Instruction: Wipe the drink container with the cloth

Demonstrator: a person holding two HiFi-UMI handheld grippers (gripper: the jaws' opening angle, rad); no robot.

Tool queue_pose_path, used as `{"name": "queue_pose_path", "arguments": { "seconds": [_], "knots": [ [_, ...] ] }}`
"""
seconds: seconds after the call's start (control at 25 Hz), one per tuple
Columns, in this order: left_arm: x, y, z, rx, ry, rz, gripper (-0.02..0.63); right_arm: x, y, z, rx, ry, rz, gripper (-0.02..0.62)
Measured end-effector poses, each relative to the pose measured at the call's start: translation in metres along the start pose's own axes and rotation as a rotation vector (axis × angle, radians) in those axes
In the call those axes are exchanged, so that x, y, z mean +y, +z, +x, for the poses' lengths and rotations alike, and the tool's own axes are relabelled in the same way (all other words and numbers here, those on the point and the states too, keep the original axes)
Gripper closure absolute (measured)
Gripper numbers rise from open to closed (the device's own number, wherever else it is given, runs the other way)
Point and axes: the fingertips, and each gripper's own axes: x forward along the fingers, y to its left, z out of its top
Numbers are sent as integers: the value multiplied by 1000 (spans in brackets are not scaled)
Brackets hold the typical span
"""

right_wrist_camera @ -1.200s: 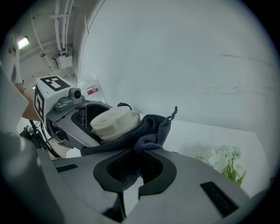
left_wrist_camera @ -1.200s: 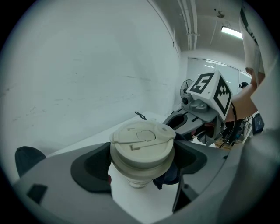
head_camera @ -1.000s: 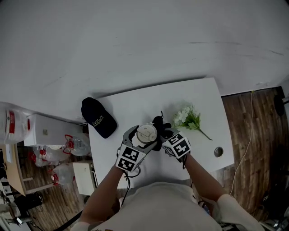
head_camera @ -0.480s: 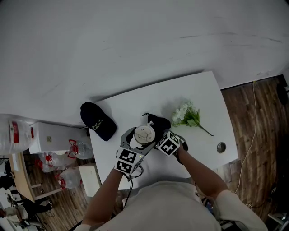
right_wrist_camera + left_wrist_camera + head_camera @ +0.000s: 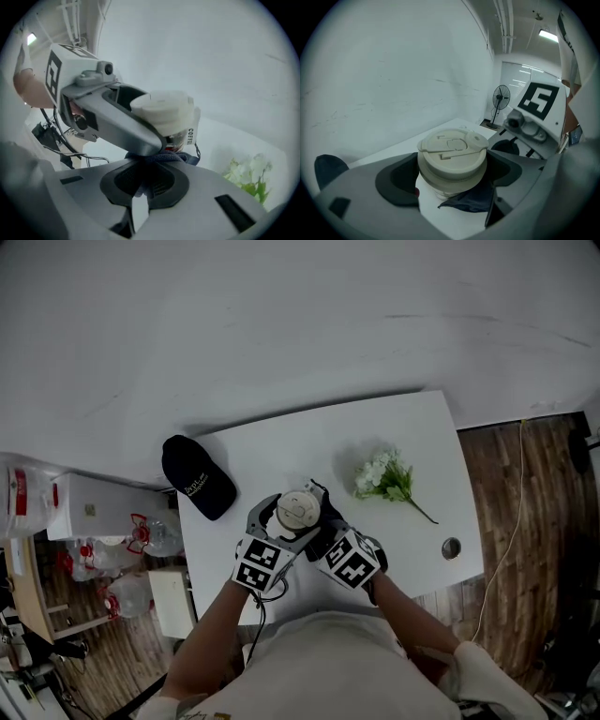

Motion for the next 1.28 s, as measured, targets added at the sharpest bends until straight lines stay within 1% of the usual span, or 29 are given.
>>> {"name": "queue_pose_path", "arguments": {
  "seconds": [0.12, 0.28, 0.36, 0.48, 0.72, 0.88, 0.96, 1.12, 1.2, 1.28],
  "knots": [
    [0, 1, 2, -8, -7, -1, 169, -16, 6, -18, 37, -37, -79, 551],
    [1, 1, 0, -21, -3, -9, 169, -45, 12, -18, 77, -117, -157, 551],
    [1, 1, -1, -24, -3, -19, 169, -52, 10, -10, 96, -138, -183, 552],
    [1, 1, 0, -24, -6, -18, 168, -61, -4, 8, 140, -146, -186, 552],
    [1, 0, 1, -28, -7, -20, 167, -62, -43, 52, 220, -105, -155, 552],
    [1, -1, 2, -28, -12, -31, 167, -58, -56, 65, 190, -43, -62, 551],
    [1, -2, 2, -24, -18, -37, 167, -53, -56, 63, 181, -19, -52, 551],
    [0, -3, 2, -17, -31, -49, 167, -29, -50, 53, 194, 64, -124, 551],
    [0, -3, 2, -19, -33, -51, 167, -20, -37, 40, 162, 101, -113, 551],
    [0, -3, 3, -21, -36, -54, 167, -17, -19, 23, 97, 110, -85, 551]
  ]
}}
